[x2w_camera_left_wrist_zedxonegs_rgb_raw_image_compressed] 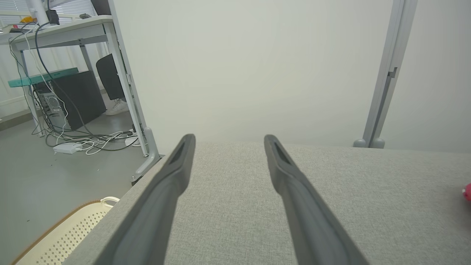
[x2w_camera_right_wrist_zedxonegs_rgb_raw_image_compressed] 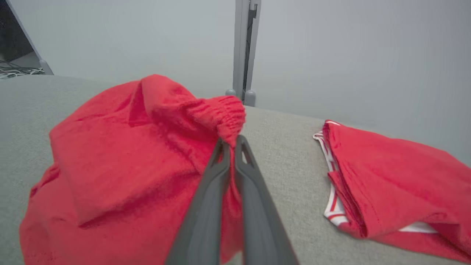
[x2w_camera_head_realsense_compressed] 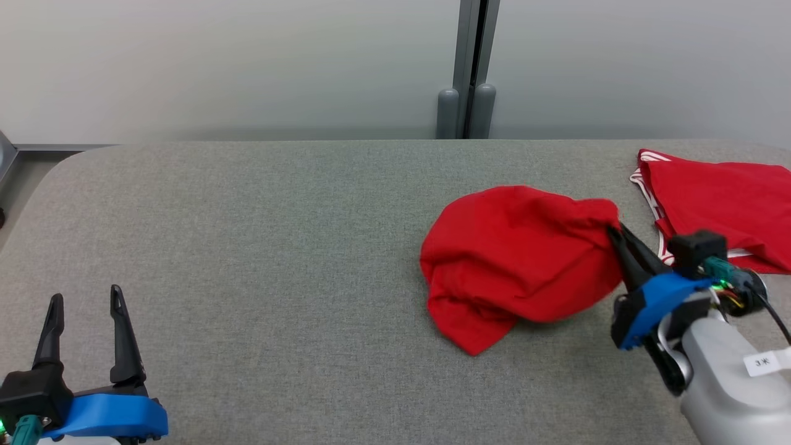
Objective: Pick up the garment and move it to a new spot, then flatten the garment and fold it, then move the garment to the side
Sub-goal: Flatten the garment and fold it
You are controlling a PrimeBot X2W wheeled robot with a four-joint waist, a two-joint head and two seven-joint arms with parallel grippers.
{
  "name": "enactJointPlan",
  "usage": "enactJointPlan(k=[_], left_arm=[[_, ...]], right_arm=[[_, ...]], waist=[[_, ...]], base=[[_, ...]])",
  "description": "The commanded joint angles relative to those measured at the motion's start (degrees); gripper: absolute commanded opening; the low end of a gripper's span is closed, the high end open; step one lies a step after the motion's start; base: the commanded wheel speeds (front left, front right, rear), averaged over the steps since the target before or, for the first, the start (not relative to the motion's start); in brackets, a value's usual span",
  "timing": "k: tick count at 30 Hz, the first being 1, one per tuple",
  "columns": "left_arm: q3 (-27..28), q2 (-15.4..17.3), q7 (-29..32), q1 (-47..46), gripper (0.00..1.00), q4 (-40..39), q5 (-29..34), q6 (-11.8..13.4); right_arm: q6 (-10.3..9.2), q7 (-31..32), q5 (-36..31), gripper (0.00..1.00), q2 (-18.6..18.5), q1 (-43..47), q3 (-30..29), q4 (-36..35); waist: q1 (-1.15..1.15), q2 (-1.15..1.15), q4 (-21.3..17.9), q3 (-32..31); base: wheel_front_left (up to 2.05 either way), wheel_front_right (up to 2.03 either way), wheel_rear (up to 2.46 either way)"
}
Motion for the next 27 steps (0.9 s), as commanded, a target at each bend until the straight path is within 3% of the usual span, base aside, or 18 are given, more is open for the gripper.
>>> enactJointPlan(k=[1,6,12,15,23,26,27], left_arm=[[0.12,0.01,-0.35,0.11,1.00,-0.06,-0.17,0.21],[-0.27,-0.09,-0.46,-0.26,1.00,-0.06,-0.31,0.32],[-1.85,-0.82,-0.40,-1.99,1.00,-0.01,-0.20,-0.11],[-2.04,-0.85,-0.61,-2.67,1.00,0.49,-0.38,-0.33],[-3.53,-1.86,-1.66,-4.91,1.00,2.83,-0.56,-0.86],[-3.63,-1.90,-1.89,-5.07,1.00,3.31,-0.64,-0.83],[-3.65,-1.96,-2.08,-5.23,1.00,3.61,-0.68,-0.87]], right_arm=[[0.01,-0.25,-0.84,0.00,0.85,-1.41,0.35,-1.73],[0.01,1.05,-3.01,0.00,6.05,-3.98,4.27,-7.10],[0.00,3.59,-3.28,0.00,12.82,-7.60,13.57,-8.96],[0.01,4.52,-2.72,0.00,13.56,-8.39,17.61,-8.42],[0.02,5.95,7.36,0.00,14.04,-6.83,37.74,-11.48],[0.01,6.08,9.08,0.00,13.98,-6.17,41.93,-12.12],[0.01,5.85,9.74,0.29,13.97,-6.06,43.46,-12.27]], waist=[[0.00,-0.01,0.04,-0.01],[0.00,-0.01,0.61,0.19],[0.00,-0.01,3.31,1.11],[0.00,-0.01,4.36,1.48],[0.00,-0.01,7.78,3.26],[0.00,-0.01,7.95,3.53],[0.00,-0.01,7.99,3.65]], base=[[0.00,0.00,0.00],[0.00,0.00,0.00],[0.00,0.00,0.00],[0.00,0.00,0.00],[0.00,0.00,0.00],[0.00,0.00,0.00],[0.00,0.00,0.00]])
